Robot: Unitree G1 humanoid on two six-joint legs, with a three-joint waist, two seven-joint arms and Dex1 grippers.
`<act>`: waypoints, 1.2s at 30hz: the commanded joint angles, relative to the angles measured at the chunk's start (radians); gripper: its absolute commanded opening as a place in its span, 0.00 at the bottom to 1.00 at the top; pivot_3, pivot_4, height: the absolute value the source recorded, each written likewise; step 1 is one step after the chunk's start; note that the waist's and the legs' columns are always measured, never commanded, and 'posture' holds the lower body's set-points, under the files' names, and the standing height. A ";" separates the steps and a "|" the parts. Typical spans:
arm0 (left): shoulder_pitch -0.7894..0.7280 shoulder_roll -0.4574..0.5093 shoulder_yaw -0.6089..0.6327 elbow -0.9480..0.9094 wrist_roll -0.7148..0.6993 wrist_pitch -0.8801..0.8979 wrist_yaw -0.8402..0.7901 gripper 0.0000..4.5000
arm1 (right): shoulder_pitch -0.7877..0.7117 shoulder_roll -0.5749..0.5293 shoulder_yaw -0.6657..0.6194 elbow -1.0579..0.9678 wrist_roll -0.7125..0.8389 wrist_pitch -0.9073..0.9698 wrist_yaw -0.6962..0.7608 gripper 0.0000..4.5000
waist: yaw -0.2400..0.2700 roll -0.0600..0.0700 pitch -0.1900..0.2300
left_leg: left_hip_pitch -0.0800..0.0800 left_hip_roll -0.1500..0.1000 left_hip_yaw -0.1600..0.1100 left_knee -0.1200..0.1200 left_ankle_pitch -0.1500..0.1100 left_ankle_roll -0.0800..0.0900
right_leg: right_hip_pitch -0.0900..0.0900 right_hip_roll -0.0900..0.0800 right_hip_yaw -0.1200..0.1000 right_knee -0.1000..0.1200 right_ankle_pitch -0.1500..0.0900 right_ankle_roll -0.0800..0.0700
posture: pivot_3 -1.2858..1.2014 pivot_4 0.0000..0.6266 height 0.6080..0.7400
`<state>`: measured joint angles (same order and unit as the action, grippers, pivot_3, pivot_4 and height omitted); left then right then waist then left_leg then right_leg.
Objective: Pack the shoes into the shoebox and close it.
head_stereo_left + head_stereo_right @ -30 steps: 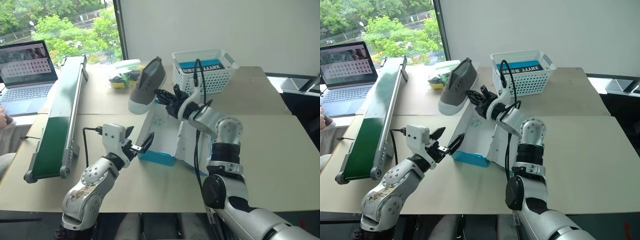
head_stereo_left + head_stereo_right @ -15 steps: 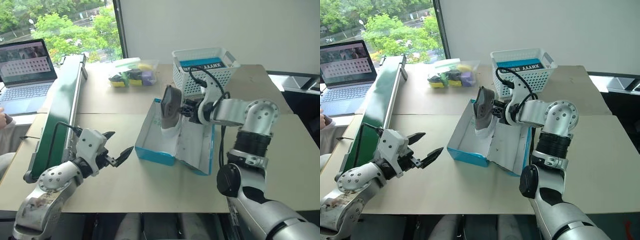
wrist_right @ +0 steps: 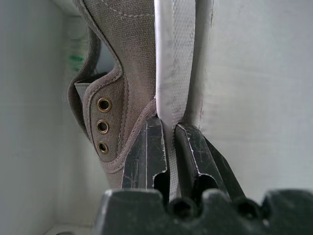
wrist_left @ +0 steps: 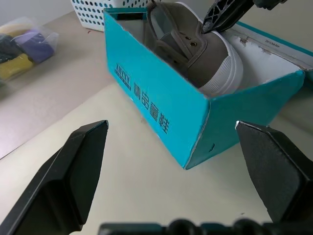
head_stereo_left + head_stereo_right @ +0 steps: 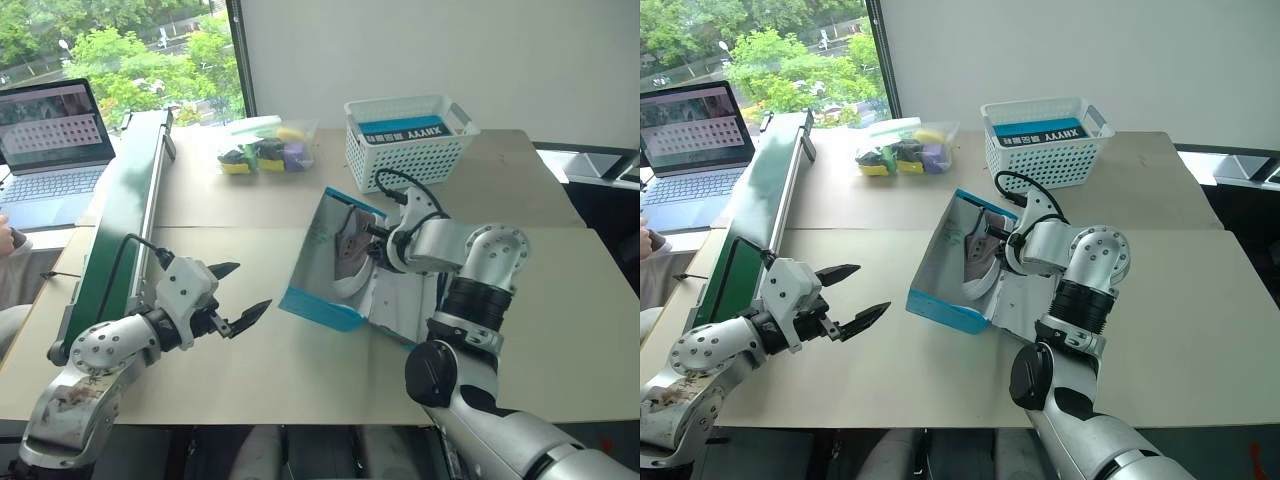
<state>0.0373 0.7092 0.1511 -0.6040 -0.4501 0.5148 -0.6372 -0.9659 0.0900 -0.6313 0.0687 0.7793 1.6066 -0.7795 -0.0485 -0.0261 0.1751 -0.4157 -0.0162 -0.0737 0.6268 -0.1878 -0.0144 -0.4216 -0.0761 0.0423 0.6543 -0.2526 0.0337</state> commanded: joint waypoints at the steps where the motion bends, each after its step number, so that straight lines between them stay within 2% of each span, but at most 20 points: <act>1: -0.009 0.001 -0.001 -0.020 0.014 -0.030 -0.008 0.99 | -0.032 0.000 0.030 -0.007 -0.026 0.008 -0.008 0.00 | -0.003 0.000 0.000 | 0.000 0.000 0.000 0.000 0.000 0.000 | 0.000 0.000 0.000 0.000 0.000 0.000 | 0.52 0.24 0.98; 7: -0.013 -0.015 -0.008 -0.024 0.021 -0.029 0.002 0.99 | -0.060 -0.002 0.044 0.006 -0.056 0.008 0.019 0.00 | -0.006 0.000 0.000 | 0.000 0.000 0.000 0.000 0.000 0.000 | 0.000 0.000 0.000 0.000 0.000 0.000 | 0.52 0.24 0.98; 8: -0.014 -0.017 -0.008 -0.024 0.022 -0.028 0.003 1.00 | -0.063 -0.002 0.046 0.002 -0.064 0.008 0.027 0.21 | -0.005 0.000 0.000 | 0.000 0.000 0.000 0.000 0.000 0.000 | 0.000 0.000 0.000 0.000 0.000 0.000 | 0.52 0.24 0.98; 9: -0.015 -0.018 -0.009 -0.023 0.023 -0.027 0.004 1.00 | -0.068 0.000 0.045 -0.001 -0.072 0.008 0.035 0.24 | -0.006 0.000 0.000 | 0.000 0.000 0.000 0.000 0.000 0.000 | 0.000 0.000 0.000 0.000 0.000 0.000 | 0.52 0.24 0.98; 12: -0.018 -0.019 -0.008 -0.018 0.024 -0.027 0.003 1.00 | -0.087 0.002 0.052 0.004 -0.088 0.008 0.067 0.46 | -0.007 0.000 0.000 | 0.000 0.000 0.000 0.000 0.000 0.000 | 0.000 0.000 0.000 0.000 0.000 0.000 | 0.52 0.24 0.98; 13: -0.020 -0.020 -0.008 -0.016 0.024 -0.027 0.003 1.00 | -0.095 -0.003 0.062 0.002 -0.097 0.008 0.086 0.57 | -0.007 0.000 0.000 | 0.000 0.000 0.000 0.000 0.000 0.000 | 0.000 0.000 0.000 0.000 0.000 0.000 | 0.52 0.24 0.98; 14: -0.022 -0.020 -0.008 -0.013 0.025 -0.027 0.001 1.00 | -0.104 -0.004 0.066 0.000 -0.109 0.008 0.103 0.61 | -0.007 0.000 0.000 | 0.000 0.000 0.000 0.000 0.000 0.000 | 0.000 0.000 0.000 0.000 0.000 0.000 | 0.52 0.24 0.98; 15: -0.025 -0.020 -0.007 -0.008 0.026 -0.028 0.000 1.00 | -0.114 -0.003 0.067 -0.004 -0.120 0.008 0.117 0.69 | -0.007 0.000 0.000 | 0.000 0.000 0.000 0.000 0.000 0.000 | 0.000 0.000 0.000 0.000 0.000 0.000 | 0.52 0.24 0.98; 21: -0.032 -0.038 0.007 0.008 0.027 -0.022 0.021 1.00 | -0.156 -0.048 0.174 -0.040 -0.162 -0.077 0.286 0.69 | -0.012 0.000 0.000 | 0.000 0.000 0.000 0.000 0.000 0.000 | 0.000 0.000 0.000 0.000 0.000 0.000 | 0.52 0.24 0.98; 26: -0.054 -0.136 0.083 0.024 -0.003 0.017 0.157 1.00 | -0.135 -0.173 0.411 -0.106 -0.202 -0.235 0.524 0.69 | -0.014 0.000 0.000 | 0.000 0.000 0.000 0.001 0.000 0.000 | 0.000 0.000 0.000 0.001 0.000 0.000 | 0.52 0.24 0.98; 29: -0.098 -0.259 0.126 0.014 0.018 0.061 0.341 1.00 | -0.078 -0.276 0.602 -0.178 -0.199 -0.377 0.795 0.69 | -0.013 0.000 0.000 | 0.000 0.000 0.000 0.001 0.000 0.000 | 0.000 0.000 0.000 0.000 0.000 0.000 | 0.52 0.24 0.98; 31: -0.125 -0.349 0.139 -0.010 0.028 0.091 0.460 1.00 | 0.000 -0.344 0.690 -0.256 -0.202 -0.537 1.004 0.69 | -0.011 -0.001 -0.001 | 0.000 0.000 -0.001 0.001 0.000 0.000 | 0.001 0.000 -0.001 0.000 0.000 0.001 | 0.52 0.24 0.98; 33: -0.134 -0.390 0.140 -0.022 0.053 0.116 0.525 1.00 | 0.059 -0.407 0.767 -0.311 -0.229 -0.658 1.148 0.69 | -0.012 -0.002 -0.001 | 0.000 0.000 -0.001 0.002 0.000 0.000 | 0.002 -0.001 -0.001 0.000 0.000 0.001 | 0.52 0.24 0.98; 34: -0.121 -0.400 0.139 -0.014 0.106 0.134 0.583 1.00 | 0.145 -0.477 0.836 -0.361 -0.254 -0.775 1.301 0.69 | -0.011 -0.002 -0.001 | 0.000 -0.001 -0.001 0.002 0.000 0.000 | 0.002 -0.001 -0.001 0.000 0.000 0.001 | 0.52 0.24 0.98; 36: -0.101 -0.429 0.173 -0.002 0.129 0.180 0.657 1.00 | 0.261 -0.573 0.934 -0.388 -0.307 -0.942 1.488 0.69 | -0.006 -0.003 -0.002 | 0.000 -0.001 -0.001 0.002 0.000 0.000 | 0.002 -0.001 -0.001 0.000 0.000 0.001 | 0.52 0.24 0.98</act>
<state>-0.0814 0.2980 0.2679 -0.5888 -0.3660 0.6516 -0.0745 -0.7850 -0.4143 0.2150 -0.2594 0.5287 0.8610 0.4929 -0.0541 -0.0291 0.1734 -0.4154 -0.0171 -0.0754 0.6288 -0.1881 -0.0144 -0.4189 -0.0768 0.0410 0.6540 -0.2530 0.0354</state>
